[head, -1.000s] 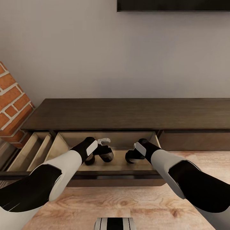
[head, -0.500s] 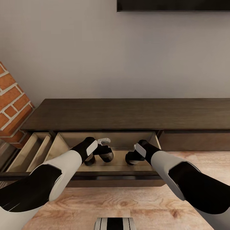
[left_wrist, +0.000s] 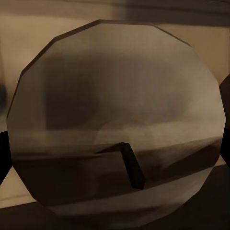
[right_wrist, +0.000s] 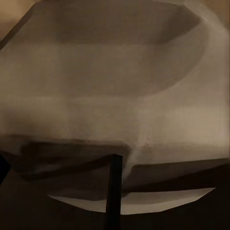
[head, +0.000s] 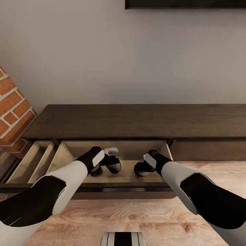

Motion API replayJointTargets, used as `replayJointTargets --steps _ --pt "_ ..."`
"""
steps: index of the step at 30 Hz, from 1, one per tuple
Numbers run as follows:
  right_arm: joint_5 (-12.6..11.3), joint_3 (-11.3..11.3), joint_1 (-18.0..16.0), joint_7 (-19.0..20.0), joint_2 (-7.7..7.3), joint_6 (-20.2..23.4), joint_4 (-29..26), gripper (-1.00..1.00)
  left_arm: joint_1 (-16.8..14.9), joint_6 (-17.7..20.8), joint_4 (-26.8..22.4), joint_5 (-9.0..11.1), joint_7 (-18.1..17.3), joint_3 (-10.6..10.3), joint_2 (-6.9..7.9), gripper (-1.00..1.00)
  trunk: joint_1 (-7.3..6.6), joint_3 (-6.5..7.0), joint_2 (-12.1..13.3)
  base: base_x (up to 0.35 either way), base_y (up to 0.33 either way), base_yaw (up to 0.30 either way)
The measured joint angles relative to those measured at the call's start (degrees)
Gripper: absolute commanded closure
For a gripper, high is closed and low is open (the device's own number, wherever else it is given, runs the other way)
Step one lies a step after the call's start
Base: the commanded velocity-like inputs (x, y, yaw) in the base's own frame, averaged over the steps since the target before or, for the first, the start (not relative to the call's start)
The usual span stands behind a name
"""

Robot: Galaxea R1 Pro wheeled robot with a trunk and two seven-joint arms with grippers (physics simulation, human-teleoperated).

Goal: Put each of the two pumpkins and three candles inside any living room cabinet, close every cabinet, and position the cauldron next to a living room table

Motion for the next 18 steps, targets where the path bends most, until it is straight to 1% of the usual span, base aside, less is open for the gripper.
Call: replayJointTargets --steps 4,14,18 --pt "0.03 0.02 0.00 -0.03 -0.01 0.00 0.00 1.00 0.00 0.03 0.00 -0.02 0.00 0.01 0.00 1.00 0.00 -0.27 0.00 0.000 0.000 0.000" --pt "0.00 0.00 0.00 -0.07 -0.03 0.00 0.00 1.00 0.01 0.03 -0.01 -0.01 -0.04 0.01 0.00 1.00 0.00 -0.32 0.00 0.000 0.000 0.000" --pt "-0.02 -0.01 0.01 -0.09 -0.03 0.00 0.01 1.00 0.02 0.03 0.01 -0.01 -0.08 0.00 0.00 1.00 0.11 -1.20 -0.05 0.000 0.000 0.000"
